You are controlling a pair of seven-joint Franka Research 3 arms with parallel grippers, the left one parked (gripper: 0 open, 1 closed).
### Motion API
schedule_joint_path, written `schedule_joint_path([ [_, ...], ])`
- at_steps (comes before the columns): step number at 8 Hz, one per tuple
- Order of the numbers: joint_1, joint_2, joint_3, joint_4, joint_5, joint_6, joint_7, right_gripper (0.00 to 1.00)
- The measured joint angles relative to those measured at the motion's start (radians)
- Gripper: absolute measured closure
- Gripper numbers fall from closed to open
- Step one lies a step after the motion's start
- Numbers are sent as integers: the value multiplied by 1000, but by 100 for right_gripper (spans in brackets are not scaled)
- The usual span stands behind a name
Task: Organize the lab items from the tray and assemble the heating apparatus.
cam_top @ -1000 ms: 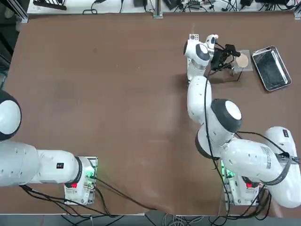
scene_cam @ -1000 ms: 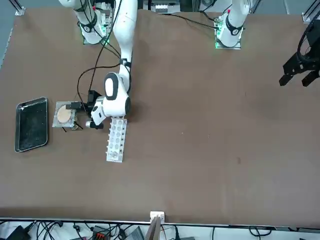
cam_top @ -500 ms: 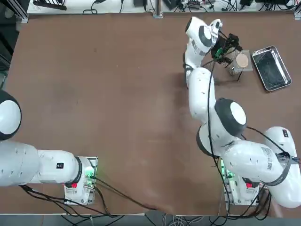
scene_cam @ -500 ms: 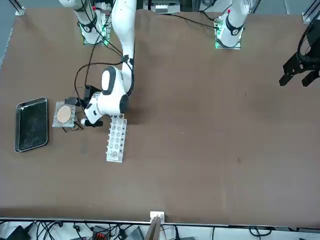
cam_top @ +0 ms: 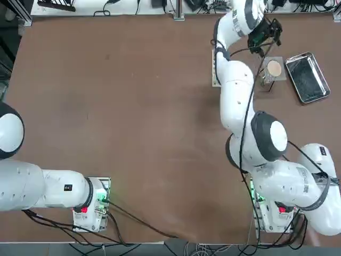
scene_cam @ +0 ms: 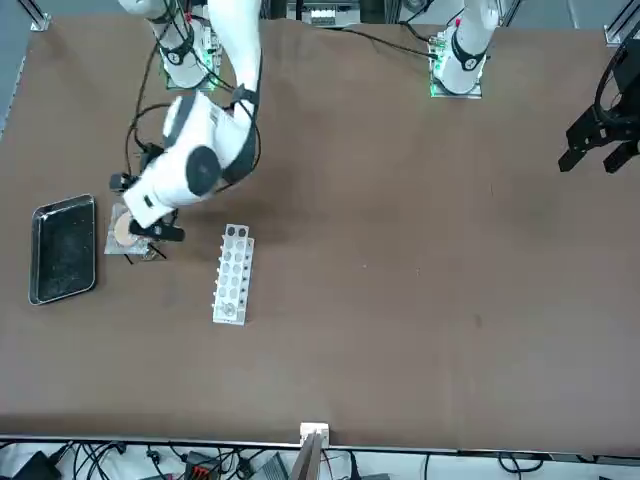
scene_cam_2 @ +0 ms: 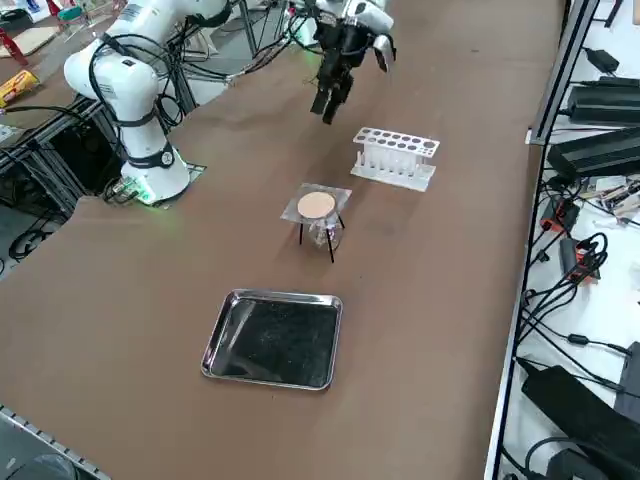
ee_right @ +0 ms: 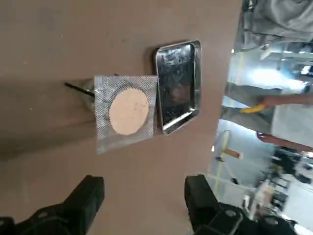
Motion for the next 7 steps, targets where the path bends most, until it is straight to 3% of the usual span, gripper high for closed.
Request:
schedule_joint_path([
  [2, -96, -6, -34, 60, 75, -47, -62, 0],
  [7, -412, -7, -40, 296, 246, -203, -128, 0],
])
